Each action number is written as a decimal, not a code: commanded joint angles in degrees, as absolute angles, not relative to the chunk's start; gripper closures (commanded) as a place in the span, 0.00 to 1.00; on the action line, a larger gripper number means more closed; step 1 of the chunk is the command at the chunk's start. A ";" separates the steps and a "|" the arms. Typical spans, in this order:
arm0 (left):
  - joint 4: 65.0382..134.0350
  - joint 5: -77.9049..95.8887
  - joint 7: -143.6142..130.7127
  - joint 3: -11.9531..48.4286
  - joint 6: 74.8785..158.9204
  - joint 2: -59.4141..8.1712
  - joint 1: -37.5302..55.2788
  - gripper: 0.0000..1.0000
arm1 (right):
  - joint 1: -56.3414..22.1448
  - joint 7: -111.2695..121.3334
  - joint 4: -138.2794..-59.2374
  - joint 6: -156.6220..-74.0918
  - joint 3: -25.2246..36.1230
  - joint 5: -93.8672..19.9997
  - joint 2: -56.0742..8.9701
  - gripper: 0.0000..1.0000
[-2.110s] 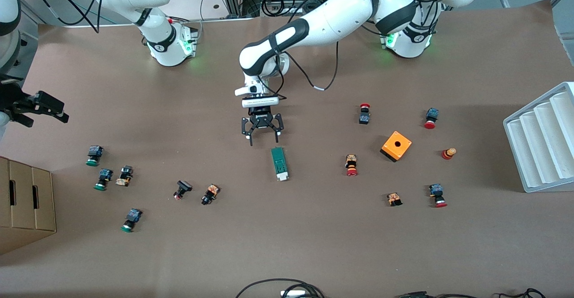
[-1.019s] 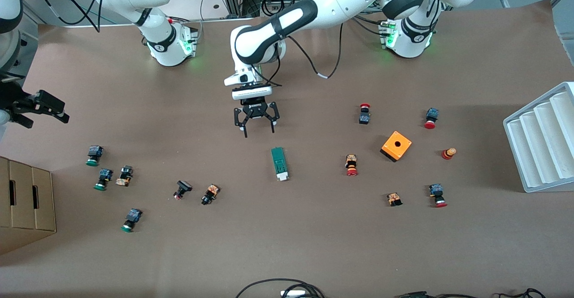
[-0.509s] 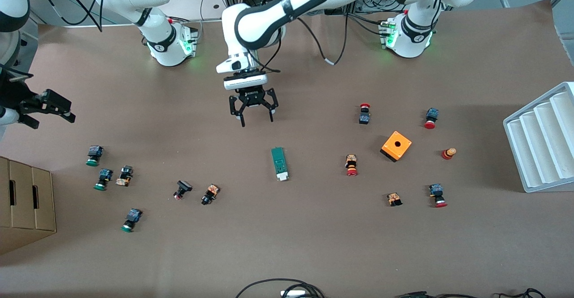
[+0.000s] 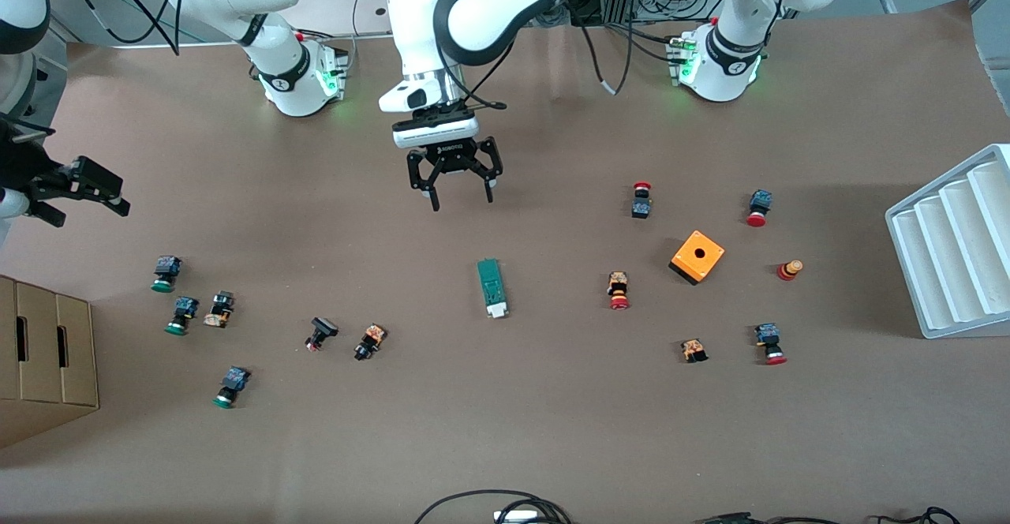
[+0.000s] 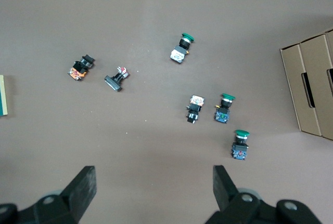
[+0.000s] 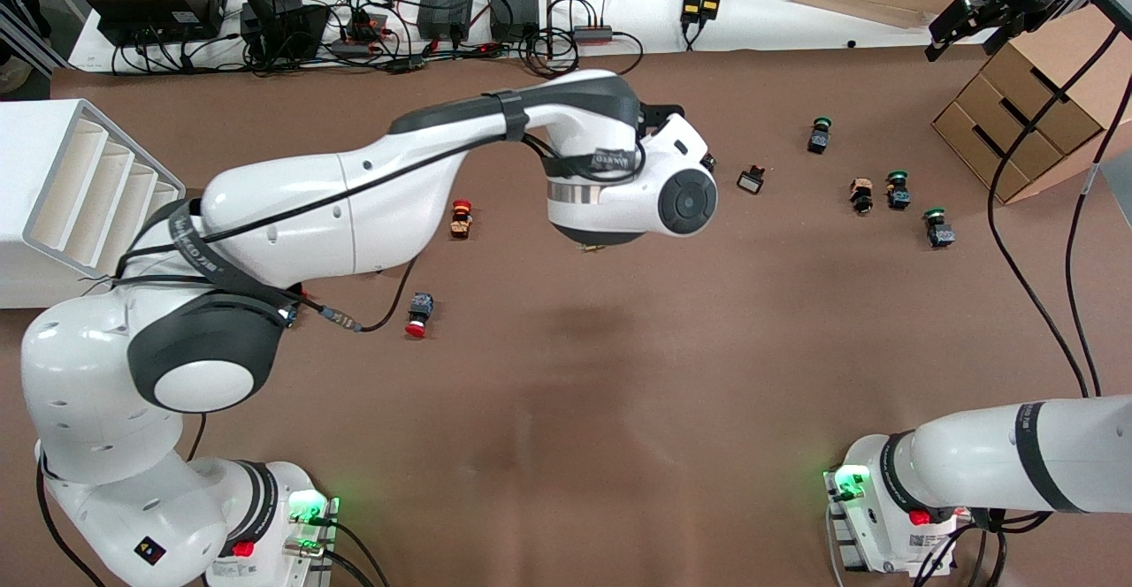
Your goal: Close load switch with both arms
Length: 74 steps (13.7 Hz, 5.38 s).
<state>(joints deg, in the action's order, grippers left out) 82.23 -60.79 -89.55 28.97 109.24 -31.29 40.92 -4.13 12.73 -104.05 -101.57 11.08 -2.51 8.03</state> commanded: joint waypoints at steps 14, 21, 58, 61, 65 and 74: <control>81.83 -32.88 -56.44 28.48 111.36 -14.60 24.62 0.00 | -4.04 13.36 -101.95 -101.16 11.78 -1.23 6.42 0.00; 82.18 -24.44 -45.36 28.39 110.04 -10.90 15.31 0.00 | -4.04 15.47 -101.95 -100.55 13.36 -1.32 6.59 0.00; 85.34 3.25 -10.99 4.39 96.98 -9.41 -4.57 0.00 | -4.31 17.75 -100.90 -100.28 13.18 -1.14 6.50 0.00; 84.73 2.82 -10.55 4.22 95.10 -9.58 -4.48 0.00 | -4.66 17.32 -100.90 -100.72 13.10 -1.14 6.24 0.00; 84.81 2.46 -4.94 -0.09 94.66 -9.76 -4.57 0.00 | -4.48 17.67 -100.81 -100.55 13.01 -1.14 6.24 0.00; 84.29 2.81 -4.57 0.35 90.70 -8.09 -4.13 0.00 | -4.13 18.81 -100.55 -100.55 13.36 -1.49 6.42 0.00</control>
<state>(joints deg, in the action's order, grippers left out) 84.41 2.31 -5.55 0.49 91.89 -9.05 -4.23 -4.17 17.96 -101.58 -101.03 13.23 -2.50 6.78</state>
